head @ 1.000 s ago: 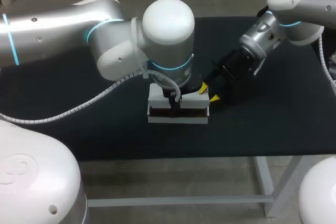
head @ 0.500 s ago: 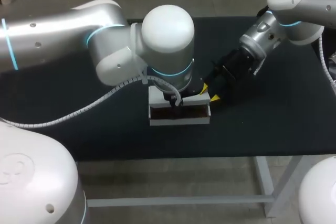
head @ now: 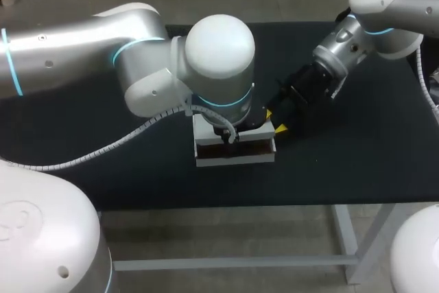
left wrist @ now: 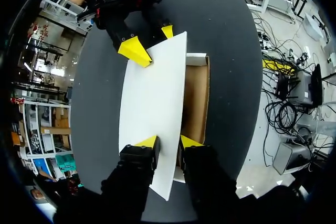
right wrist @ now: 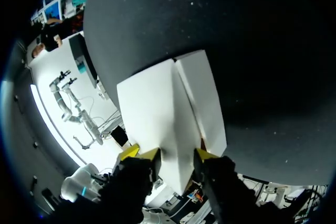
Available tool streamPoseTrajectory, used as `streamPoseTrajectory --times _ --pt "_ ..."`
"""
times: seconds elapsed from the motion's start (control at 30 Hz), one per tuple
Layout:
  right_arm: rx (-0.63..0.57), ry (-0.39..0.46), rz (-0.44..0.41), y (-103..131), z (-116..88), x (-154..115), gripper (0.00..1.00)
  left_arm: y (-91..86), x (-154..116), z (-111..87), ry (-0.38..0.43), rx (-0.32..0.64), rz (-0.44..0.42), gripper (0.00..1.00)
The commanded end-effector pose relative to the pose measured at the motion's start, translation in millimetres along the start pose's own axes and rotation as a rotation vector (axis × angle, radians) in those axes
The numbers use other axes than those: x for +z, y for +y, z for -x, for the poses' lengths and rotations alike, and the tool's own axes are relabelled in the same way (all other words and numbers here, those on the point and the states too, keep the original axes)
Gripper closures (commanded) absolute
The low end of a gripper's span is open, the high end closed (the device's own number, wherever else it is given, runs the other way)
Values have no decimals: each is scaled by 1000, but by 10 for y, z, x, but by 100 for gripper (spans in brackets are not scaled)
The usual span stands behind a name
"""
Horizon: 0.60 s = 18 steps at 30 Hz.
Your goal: Assemble the packaging by folding the flat box into shape, placing the metal phone stand inside, and closing the box properly
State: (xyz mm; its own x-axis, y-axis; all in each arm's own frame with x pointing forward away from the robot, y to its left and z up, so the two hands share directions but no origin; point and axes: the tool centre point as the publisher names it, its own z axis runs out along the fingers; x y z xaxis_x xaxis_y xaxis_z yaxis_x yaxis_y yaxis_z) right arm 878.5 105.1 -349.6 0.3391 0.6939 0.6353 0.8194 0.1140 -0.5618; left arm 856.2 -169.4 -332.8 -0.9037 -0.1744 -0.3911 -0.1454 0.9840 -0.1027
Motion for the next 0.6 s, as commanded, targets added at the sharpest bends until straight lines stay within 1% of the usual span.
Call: streamPoseTrajectory --times 0.03,0.2,0.6 --pt "-1 -1 -5 8 -12 0 56 -7 8 -28 -7 -3 3 75" --pt "-3 -2 -4 -4 -11 -1 56 2 25 -27 -10 -7 -1 77" --pt "-2 -8 10 -57 34 -31 55 14 69 -58 -12 6 -2 75"
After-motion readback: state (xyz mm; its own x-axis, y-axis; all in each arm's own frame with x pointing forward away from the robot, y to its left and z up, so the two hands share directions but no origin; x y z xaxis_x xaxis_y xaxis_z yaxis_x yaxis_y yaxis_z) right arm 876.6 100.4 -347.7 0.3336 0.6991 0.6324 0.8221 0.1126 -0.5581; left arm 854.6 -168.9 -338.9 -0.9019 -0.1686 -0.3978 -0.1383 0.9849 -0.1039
